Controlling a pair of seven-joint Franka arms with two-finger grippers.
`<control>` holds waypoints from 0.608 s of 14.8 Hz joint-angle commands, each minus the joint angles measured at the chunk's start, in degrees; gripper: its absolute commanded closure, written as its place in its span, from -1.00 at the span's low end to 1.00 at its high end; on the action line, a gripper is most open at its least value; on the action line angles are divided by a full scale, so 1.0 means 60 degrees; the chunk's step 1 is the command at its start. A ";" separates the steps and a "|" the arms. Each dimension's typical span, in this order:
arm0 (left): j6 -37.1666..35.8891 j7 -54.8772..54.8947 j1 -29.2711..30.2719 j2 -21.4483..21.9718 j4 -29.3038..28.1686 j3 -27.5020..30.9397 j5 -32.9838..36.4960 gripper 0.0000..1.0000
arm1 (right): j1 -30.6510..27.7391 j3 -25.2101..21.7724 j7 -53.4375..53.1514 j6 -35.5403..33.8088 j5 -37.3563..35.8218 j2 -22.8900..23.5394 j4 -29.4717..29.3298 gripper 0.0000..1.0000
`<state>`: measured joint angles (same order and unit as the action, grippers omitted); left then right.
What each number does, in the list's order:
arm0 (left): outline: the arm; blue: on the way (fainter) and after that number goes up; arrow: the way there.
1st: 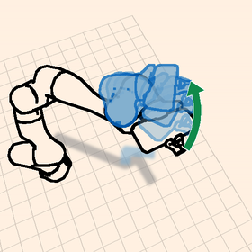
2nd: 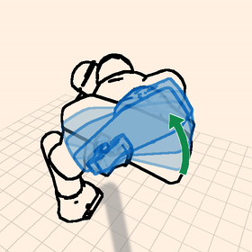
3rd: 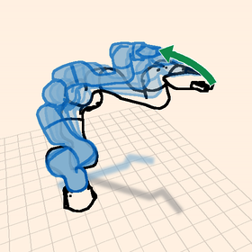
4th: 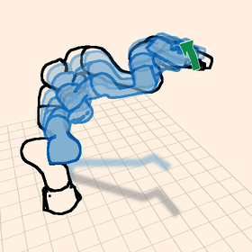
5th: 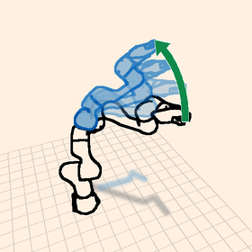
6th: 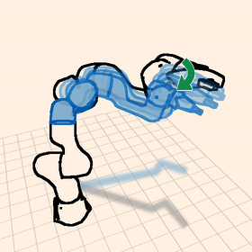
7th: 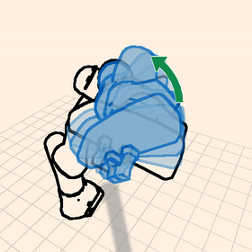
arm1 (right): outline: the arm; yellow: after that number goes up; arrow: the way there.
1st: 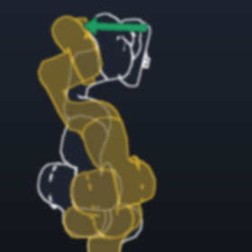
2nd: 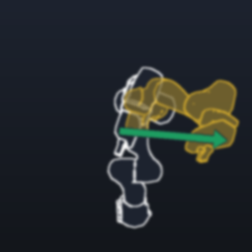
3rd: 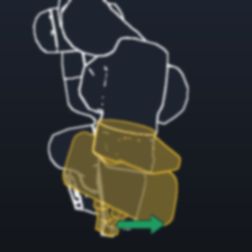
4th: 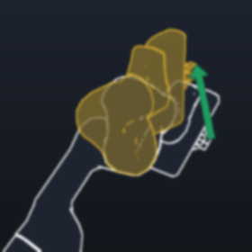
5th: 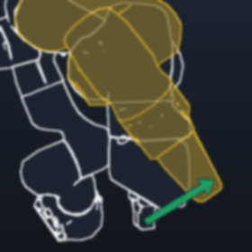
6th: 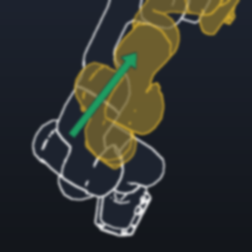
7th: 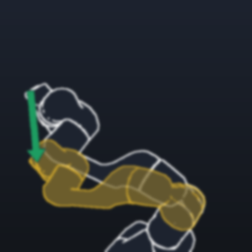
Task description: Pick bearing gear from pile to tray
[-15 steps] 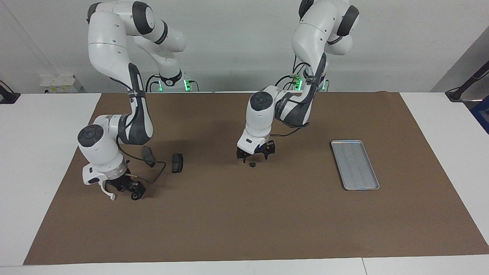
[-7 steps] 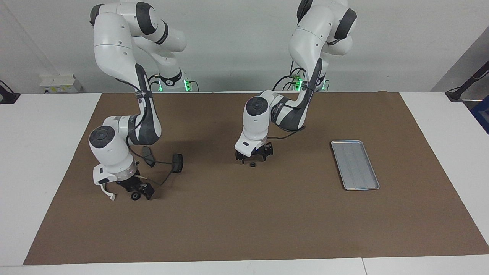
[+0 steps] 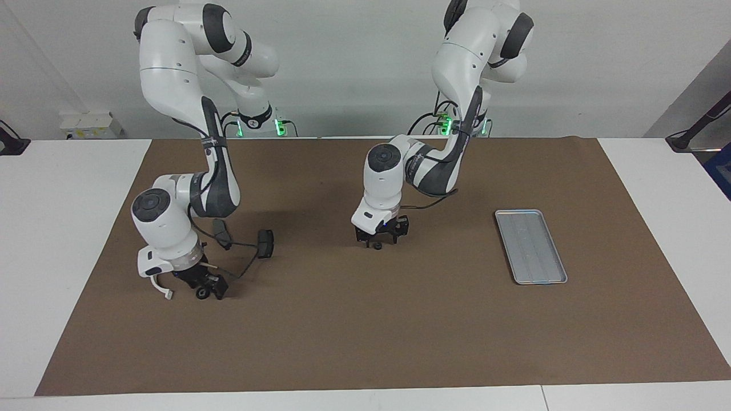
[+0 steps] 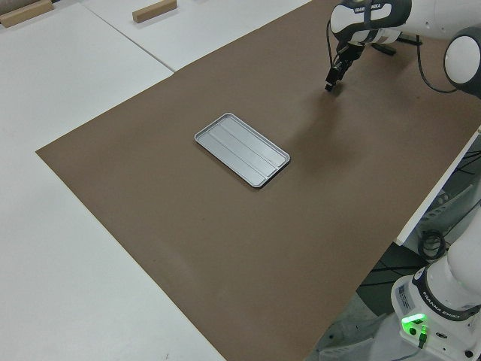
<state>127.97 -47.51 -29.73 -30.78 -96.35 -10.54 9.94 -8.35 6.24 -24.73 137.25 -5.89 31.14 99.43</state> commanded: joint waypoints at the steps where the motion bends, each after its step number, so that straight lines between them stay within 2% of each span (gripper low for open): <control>1: 0.0117 -0.0196 -0.0157 -0.0069 0.0076 0.0160 0.0188 -0.21 | -0.0073 0.0089 -0.0098 0.0240 -0.0015 0.0025 0.0113 -0.17; 2: 0.0117 -0.0211 -0.0157 -0.0084 0.0105 0.0160 0.0188 -0.06 | -0.0073 0.0089 -0.0098 0.0240 -0.0015 0.0025 0.0127 0.01; 6: 0.0117 -0.0328 -0.0157 -0.0084 0.0106 0.0160 0.0232 0.89 | -0.0088 0.0103 -0.0083 0.0240 -0.0015 0.0025 0.0127 0.84; 7: 0.0088 -0.0342 -0.0157 -0.0084 0.0120 0.0160 0.0232 1.00 | -0.0088 0.0089 -0.0083 0.0240 -0.0015 0.0025 0.0127 1.00; 9: -0.0044 -0.0313 -0.0157 -0.0099 0.0295 0.0291 0.0232 1.00 | -0.0073 0.0103 -0.0054 0.0226 -0.0030 0.0025 0.0113 1.00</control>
<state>128.23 -48.10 -29.74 -30.79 -96.15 -10.33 9.96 -8.35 6.70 -24.74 137.45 -5.84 30.53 99.43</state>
